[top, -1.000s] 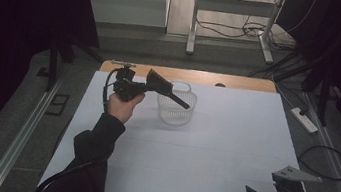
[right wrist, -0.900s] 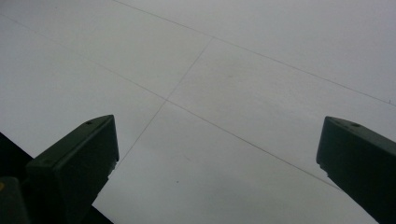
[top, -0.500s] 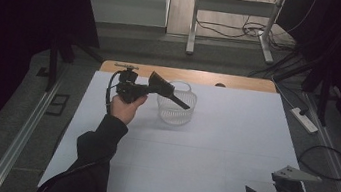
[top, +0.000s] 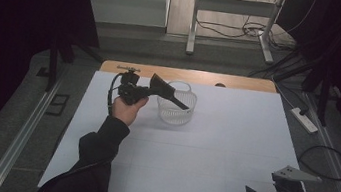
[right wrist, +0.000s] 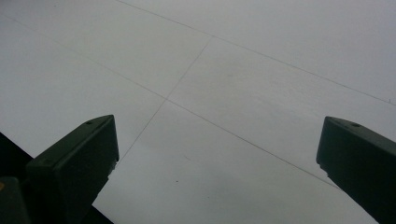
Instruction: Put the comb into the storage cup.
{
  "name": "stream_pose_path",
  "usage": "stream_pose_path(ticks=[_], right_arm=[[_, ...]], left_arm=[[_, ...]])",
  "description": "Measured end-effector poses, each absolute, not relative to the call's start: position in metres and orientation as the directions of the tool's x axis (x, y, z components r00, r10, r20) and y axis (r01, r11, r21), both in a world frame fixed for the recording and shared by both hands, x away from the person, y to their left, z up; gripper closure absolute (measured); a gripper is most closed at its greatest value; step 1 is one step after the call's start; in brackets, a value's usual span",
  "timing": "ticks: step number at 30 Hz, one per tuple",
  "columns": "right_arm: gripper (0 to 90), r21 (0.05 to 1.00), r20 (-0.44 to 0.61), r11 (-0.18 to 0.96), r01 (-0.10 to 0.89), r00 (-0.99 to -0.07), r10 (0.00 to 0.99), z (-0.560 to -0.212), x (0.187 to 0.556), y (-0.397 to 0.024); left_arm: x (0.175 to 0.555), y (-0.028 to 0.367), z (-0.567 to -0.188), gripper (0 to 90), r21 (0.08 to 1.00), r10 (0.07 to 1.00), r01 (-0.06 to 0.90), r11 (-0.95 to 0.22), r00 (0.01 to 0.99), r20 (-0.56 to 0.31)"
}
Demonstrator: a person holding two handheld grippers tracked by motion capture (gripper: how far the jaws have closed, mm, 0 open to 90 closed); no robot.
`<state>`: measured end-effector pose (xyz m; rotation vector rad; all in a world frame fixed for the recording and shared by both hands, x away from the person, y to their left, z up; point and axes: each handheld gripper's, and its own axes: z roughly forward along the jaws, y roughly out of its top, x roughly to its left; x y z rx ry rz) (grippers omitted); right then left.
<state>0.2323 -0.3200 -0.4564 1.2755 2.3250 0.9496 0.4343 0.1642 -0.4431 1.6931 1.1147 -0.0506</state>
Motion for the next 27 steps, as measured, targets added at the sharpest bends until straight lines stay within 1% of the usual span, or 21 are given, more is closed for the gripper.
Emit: stream_pose_path(ticks=[14, 22, 27], right_arm=[[0.0, 0.685, 0.030, 0.383, 0.620, -0.549, 0.836, -0.457, 0.232, -0.320], [0.0, 0.684, 0.029, 0.385, 0.620, -0.550, 0.835, -0.457, 0.232, -0.319], [0.0, 0.682, 0.028, 0.386, 0.622, -0.550, 0.835, -0.457, 0.233, -0.319]], left_arm=[[0.436, 0.163, -0.454, 82.9, 0.717, 0.642, 0.697, -0.003, 0.551, -0.533], [0.437, 0.165, -0.460, 82.7, 0.709, 0.631, 0.705, 0.023, 0.540, -0.558], [0.437, 0.167, -0.464, 82.5, 0.708, 0.636, 0.705, 0.025, 0.536, -0.556]])
